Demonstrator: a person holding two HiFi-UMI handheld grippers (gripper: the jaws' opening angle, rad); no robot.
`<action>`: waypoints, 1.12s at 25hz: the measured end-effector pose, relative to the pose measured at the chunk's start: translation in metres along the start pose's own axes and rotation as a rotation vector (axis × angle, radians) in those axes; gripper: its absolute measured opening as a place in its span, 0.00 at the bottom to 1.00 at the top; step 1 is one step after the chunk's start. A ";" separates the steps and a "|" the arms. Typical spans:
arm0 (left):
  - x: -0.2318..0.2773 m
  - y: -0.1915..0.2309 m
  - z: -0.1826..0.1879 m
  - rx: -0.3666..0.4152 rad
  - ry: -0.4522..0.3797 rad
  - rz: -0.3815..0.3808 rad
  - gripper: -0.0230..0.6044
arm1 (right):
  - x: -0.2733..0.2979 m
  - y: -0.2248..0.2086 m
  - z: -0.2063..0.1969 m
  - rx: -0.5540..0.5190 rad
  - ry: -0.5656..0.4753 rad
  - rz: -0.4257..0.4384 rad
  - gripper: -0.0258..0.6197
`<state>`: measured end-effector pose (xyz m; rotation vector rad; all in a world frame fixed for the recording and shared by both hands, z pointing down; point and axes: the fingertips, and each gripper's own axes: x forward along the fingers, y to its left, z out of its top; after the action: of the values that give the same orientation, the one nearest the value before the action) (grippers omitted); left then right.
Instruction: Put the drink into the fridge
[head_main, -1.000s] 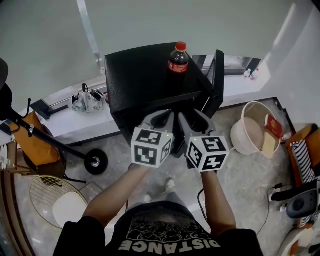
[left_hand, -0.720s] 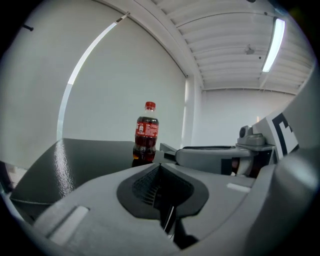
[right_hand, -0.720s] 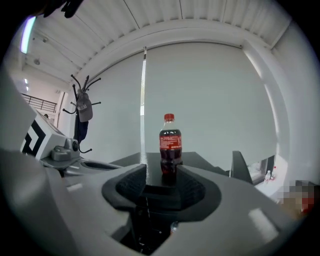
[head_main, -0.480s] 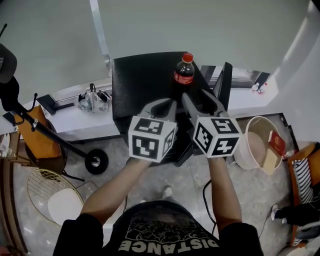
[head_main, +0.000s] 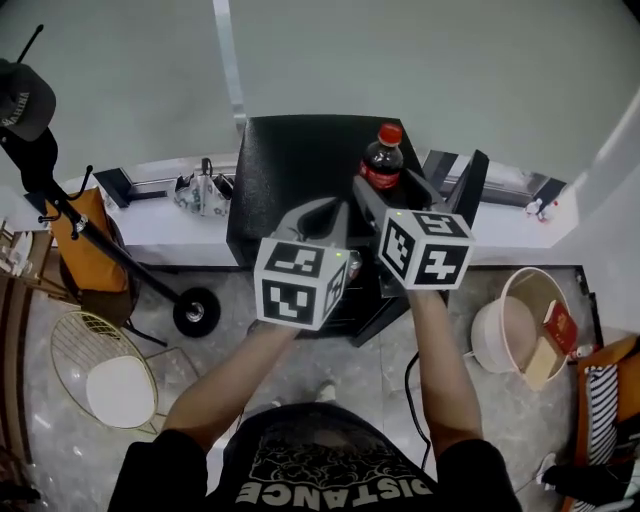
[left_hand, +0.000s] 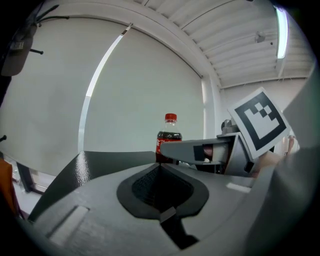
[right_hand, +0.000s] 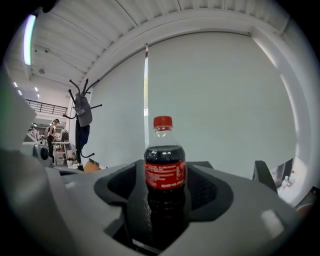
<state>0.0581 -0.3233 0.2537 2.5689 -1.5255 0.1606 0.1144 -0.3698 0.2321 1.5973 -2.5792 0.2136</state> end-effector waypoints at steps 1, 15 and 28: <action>0.001 0.001 0.000 0.000 0.000 0.012 0.05 | 0.004 -0.001 0.001 -0.002 0.006 0.002 0.52; -0.031 0.016 -0.016 0.024 0.015 0.122 0.05 | 0.015 0.003 -0.002 -0.073 0.004 0.056 0.52; -0.102 0.032 -0.046 -0.004 0.044 0.112 0.05 | -0.036 0.086 -0.004 -0.085 -0.070 0.117 0.51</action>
<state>-0.0197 -0.2422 0.2845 2.4606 -1.6528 0.2255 0.0532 -0.2992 0.2250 1.4528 -2.6978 0.0566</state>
